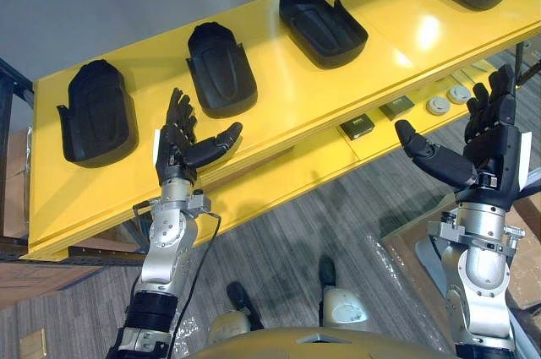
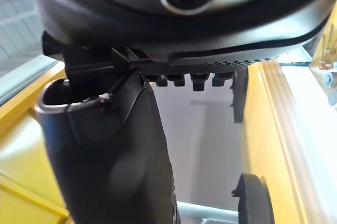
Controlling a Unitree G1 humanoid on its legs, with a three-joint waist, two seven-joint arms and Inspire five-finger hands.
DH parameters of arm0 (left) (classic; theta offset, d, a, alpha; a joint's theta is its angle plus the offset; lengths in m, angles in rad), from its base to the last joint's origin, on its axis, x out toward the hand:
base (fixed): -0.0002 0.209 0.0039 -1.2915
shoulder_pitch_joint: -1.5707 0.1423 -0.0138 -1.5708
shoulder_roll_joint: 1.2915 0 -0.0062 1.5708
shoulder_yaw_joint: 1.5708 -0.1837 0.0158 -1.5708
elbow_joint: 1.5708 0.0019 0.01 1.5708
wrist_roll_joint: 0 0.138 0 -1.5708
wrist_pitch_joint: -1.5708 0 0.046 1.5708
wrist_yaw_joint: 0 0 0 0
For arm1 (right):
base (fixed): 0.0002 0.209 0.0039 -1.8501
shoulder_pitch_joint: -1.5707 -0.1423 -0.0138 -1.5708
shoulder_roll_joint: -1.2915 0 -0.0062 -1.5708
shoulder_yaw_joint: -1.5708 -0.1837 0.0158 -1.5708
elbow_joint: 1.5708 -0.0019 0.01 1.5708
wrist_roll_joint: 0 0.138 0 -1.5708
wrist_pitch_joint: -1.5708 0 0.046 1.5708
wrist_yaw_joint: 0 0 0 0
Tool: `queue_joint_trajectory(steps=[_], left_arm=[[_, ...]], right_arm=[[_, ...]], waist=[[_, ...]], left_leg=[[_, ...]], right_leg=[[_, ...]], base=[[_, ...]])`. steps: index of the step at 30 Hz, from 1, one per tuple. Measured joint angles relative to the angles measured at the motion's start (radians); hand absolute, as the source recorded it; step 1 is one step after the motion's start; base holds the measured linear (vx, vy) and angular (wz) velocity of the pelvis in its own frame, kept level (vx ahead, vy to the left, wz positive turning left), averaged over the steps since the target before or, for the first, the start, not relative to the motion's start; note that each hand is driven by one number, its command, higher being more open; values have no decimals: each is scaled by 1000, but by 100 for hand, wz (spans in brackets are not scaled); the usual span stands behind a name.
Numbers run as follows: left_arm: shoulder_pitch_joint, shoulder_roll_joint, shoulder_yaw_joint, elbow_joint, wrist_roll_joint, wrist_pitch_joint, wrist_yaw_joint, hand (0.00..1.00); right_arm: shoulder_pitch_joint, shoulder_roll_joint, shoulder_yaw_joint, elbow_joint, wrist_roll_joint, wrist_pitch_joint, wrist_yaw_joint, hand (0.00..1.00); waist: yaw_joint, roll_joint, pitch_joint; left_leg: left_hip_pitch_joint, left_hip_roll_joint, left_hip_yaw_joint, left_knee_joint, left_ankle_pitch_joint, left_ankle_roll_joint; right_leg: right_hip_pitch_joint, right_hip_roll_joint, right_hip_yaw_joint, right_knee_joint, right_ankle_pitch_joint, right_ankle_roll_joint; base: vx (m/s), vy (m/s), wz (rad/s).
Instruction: Walk over and take three plastic housings, then place them on the shelf
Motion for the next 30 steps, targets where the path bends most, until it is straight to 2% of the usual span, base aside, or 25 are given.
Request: queue_joint_trajectory(steps=[8,30], left_arm=[[-1,1,0,9,-3,0,-16,100],[-1,9,-12,9,-25,0,-31,100]], right_arm=[[17,16,-2,0,2,1,17,100],[51,16,0,0,1,14,18,100]], waist=[[-16,1,2],[-18,9,7]], left_leg=[[3,-1,2,-2,-5,2],[6,0,4,0,-5,2]], right_leg=[[3,-1,1,-1,-3,3],[5,0,3,0,0,0]], base=[[1,-1,-1],[0,0,0]])
